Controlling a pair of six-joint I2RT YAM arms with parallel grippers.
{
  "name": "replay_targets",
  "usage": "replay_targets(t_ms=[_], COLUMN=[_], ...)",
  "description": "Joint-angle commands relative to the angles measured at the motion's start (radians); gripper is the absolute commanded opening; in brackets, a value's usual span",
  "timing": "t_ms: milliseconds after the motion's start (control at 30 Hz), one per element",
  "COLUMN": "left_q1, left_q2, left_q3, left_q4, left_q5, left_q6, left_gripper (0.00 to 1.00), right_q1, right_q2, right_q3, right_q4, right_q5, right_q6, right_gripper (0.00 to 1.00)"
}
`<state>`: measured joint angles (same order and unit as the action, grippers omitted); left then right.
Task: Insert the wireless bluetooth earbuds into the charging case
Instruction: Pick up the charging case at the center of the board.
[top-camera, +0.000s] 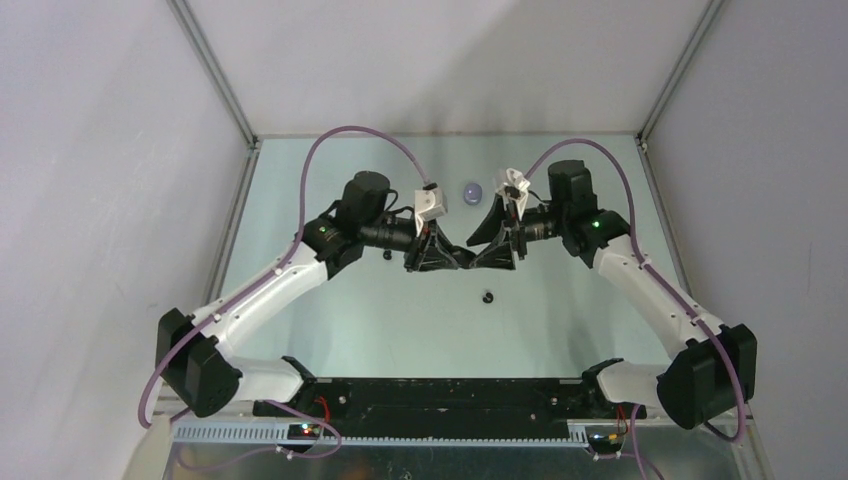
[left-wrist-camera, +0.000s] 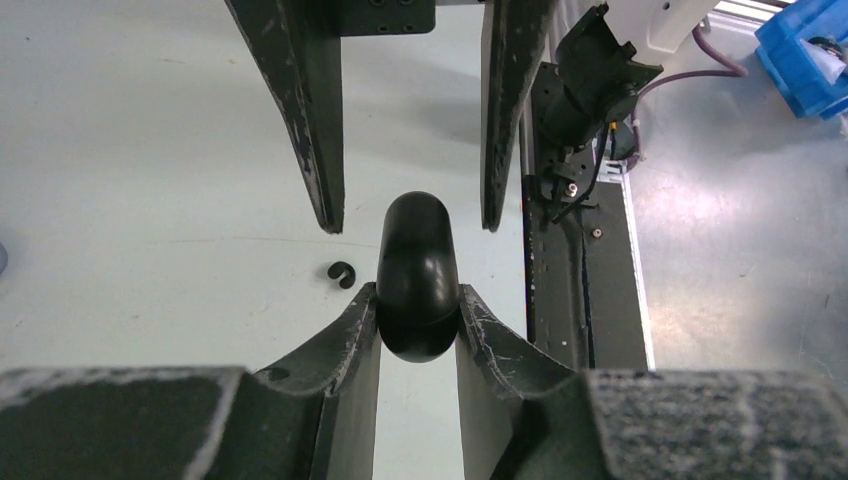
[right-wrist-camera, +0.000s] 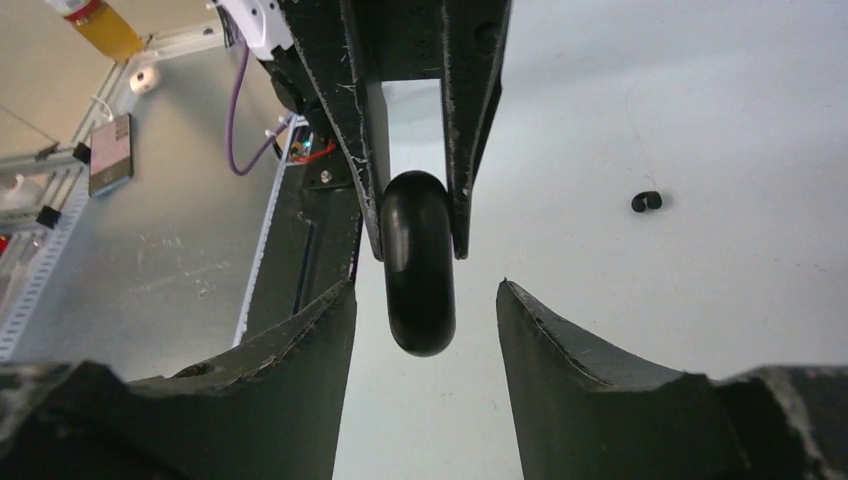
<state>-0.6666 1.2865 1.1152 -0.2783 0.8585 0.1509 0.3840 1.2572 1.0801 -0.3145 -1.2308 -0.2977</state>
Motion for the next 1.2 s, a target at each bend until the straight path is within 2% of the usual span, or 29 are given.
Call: replay_targets(t_ms=[0,267,700,1067,1100,1133,1167], left_q1=[-0.010,-0.012,-0.029,-0.035,-0.035,-0.035,-0.035], left_q2=[0.010,0.011,0.021,0.017,0.016,0.014,0.012], left_q3=[0.053,0.054,0.066,0.073,0.072,0.072,0.070], left_q4=[-0.024,-0.030,-0.064,-0.076,-0.078,-0.079,-0.079], left_q5=[-0.008,-0.011,-0.019,-0.025,-0.025,-0.025,-0.023], left_q6=[0.048,0.052,0.081,0.090,0.093,0.096,0.098], left_gripper=[0.18,0.18,0.18,0.18,0.19,0.25,0.37], right_q1=[0.044,0.071,0.062,0.079,0.078,0.077,0.076], right_q2=[0.020,0.035,0.029,0.051,0.050,0.050,0.048], right_q3=[0.059,0.077,0.099,0.124,0.125,0.126,0.127], right_q4=[-0.142,-0.193,-0.227,-0.283,-0.285,-0.284,-0.280], right_q5=[0.055,0.082,0.046,0.046,0.046,0.040,0.036], right_q6=[-0.176,-0.228,-0.229,-0.263,-0.264,-0.263,-0.254], right_gripper=[0.57,0.41,0.44,0.23,0.19,0.17,0.14])
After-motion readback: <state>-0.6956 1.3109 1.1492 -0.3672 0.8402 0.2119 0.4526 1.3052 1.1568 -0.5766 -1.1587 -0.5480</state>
